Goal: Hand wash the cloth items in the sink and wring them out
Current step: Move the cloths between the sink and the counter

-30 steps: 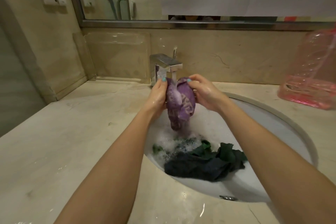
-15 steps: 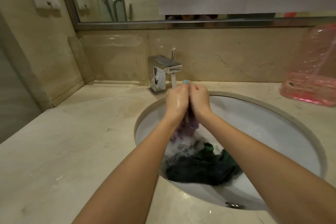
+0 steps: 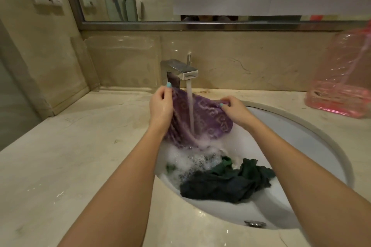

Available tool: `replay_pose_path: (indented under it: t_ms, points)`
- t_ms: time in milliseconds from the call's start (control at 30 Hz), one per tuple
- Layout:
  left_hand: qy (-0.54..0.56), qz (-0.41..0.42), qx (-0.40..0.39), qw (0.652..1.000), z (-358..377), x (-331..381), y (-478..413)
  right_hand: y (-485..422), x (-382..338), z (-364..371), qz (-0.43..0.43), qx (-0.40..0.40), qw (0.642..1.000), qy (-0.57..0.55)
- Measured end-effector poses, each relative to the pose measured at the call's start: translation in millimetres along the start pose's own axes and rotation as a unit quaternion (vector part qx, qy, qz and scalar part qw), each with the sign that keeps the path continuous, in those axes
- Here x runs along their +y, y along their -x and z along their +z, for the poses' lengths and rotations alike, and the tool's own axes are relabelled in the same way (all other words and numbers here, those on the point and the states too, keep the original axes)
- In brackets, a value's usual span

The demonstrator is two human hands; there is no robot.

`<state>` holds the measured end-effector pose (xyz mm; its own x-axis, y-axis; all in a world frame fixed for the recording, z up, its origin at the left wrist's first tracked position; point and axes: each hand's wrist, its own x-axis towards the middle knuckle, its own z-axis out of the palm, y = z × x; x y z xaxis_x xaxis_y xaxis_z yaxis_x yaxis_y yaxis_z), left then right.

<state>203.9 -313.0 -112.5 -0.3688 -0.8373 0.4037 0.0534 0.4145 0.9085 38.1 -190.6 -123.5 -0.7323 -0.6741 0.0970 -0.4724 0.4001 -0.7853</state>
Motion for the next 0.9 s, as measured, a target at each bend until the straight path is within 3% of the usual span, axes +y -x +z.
replay_pose_path:
  t_ms: [200,400,500,533,600,667,700,800,900]
  points:
    - [0.000,0.017,-0.001,1.000,-7,-4,-9,-1,8,-18,-0.036,0.002,0.997,0.066]
    - [-0.073,0.086,-0.027,0.993,-7,-1,-8,-2,-9,-37,-0.143,0.205,0.966,-0.060]
    - [-0.065,0.030,-0.166,0.983,-1,9,1,-1,-25,-37,-0.197,0.208,0.951,-0.113]
    - [-0.090,-0.006,-0.247,0.965,1,11,6,0,-30,-33,-0.203,0.205,0.949,-0.129]
    - [-0.171,-0.088,-0.404,0.895,6,13,16,-1,-36,-23,-0.194,0.189,0.947,-0.172]
    - [-0.222,-0.149,-0.494,0.828,7,11,19,0,-40,-9,-0.181,0.166,0.947,-0.208]
    - [-0.236,-0.165,-0.507,0.812,6,7,17,0,-40,-4,-0.179,0.164,0.947,-0.210]
    - [-0.183,-0.187,-0.480,0.837,-3,-2,11,1,-35,-5,-0.138,0.220,0.944,-0.203]
    - [0.029,-0.220,-0.371,0.902,-4,-4,8,-5,-13,-12,-0.053,0.246,0.950,-0.187]
